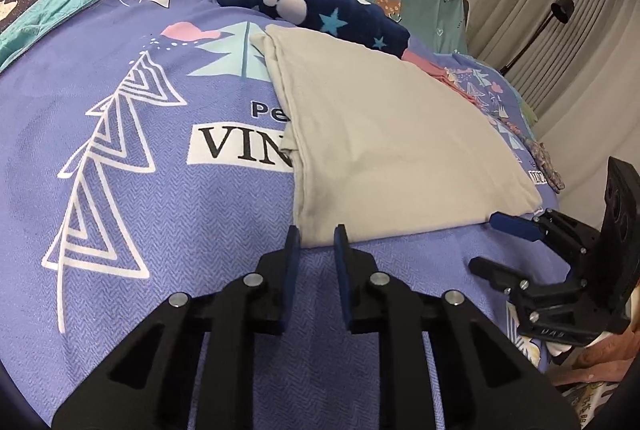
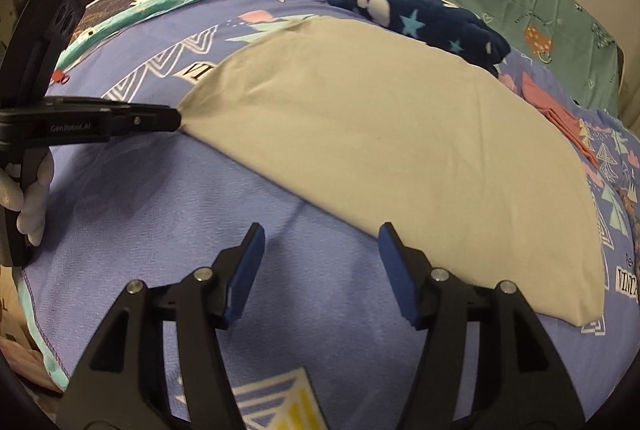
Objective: Fold small clothes
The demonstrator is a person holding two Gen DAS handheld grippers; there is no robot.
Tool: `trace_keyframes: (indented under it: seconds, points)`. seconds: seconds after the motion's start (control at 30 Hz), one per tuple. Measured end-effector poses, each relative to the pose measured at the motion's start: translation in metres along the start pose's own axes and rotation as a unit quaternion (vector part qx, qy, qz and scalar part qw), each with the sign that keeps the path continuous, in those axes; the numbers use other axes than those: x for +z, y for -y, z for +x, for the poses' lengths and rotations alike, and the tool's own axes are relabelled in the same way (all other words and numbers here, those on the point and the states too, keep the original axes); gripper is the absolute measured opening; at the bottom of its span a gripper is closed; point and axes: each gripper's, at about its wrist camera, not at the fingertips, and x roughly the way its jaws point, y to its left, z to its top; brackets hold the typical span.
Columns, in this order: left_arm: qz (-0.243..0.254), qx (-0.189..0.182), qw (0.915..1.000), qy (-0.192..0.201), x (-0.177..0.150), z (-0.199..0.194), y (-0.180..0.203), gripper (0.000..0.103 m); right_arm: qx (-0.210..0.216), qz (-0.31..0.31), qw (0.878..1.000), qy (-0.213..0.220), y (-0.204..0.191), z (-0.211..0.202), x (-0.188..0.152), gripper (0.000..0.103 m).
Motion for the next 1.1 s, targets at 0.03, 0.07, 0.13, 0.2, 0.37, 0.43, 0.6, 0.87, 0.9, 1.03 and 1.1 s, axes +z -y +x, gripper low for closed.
trace_keyframes:
  seconds: [0.03, 0.07, 0.13, 0.2, 0.37, 0.43, 0.6, 0.87, 0.9, 1.03, 1.1]
  points:
    - [-0.001, -0.001, 1.0, 0.0, 0.0, 0.0, -0.001, 0.016, -0.003, -0.006, 1.0, -0.003, -0.003, 0.002, 0.0, 0.06]
    - [-0.003, -0.003, 1.0, 0.001, 0.0, 0.0, -0.003, 0.015, -0.004, -0.008, 1.0, -0.003, -0.004, 0.002, 0.0, 0.06]
    - [-0.009, -0.01, 0.9999, 0.0, -0.001, 0.0, -0.006, 0.015, -0.015, 0.002, 1.0, 0.0, 0.006, -0.002, -0.003, 0.06]
    - [-0.013, -0.014, 0.9998, -0.001, -0.001, 0.001, -0.008, 0.015, -0.033, 0.031, 0.999, 0.004, 0.028, -0.009, -0.005, 0.059]
    - [-0.009, -0.014, 0.9999, -0.002, -0.003, 0.003, -0.008, 0.015, -0.159, 0.2, 0.967, 0.002, 0.151, -0.043, -0.041, 0.054]
    - [-0.011, -0.016, 0.9998, -0.002, -0.004, 0.004, -0.009, 0.015, -0.181, 0.289, 0.94, -0.01, 0.198, -0.055, -0.067, 0.042]
    - [-0.013, -0.016, 0.9998, -0.006, -0.003, 0.006, -0.009, 0.015, -0.16, 0.34, 0.925, -0.056, 0.243, -0.041, -0.1, 0.028]
    - [-0.002, 0.001, 1.0, -0.004, -0.004, 0.005, -0.006, 0.015, -0.19, 0.405, 0.894, -0.023, 0.27, -0.066, -0.125, 0.023]
    - [-0.002, 0.001, 1.0, -0.004, -0.004, 0.006, -0.006, 0.015, -0.171, 0.387, 0.906, -0.009, 0.261, -0.066, -0.114, 0.023]
    - [0.003, 0.008, 1.0, -0.003, -0.004, 0.005, -0.004, 0.015, -0.126, 0.335, 0.934, 0.0, 0.243, -0.043, -0.08, 0.021]
    - [0.006, 0.012, 0.9999, -0.002, -0.004, 0.005, -0.003, 0.015, -0.173, 0.325, 0.928, -0.054, 0.255, -0.017, -0.087, 0.005]
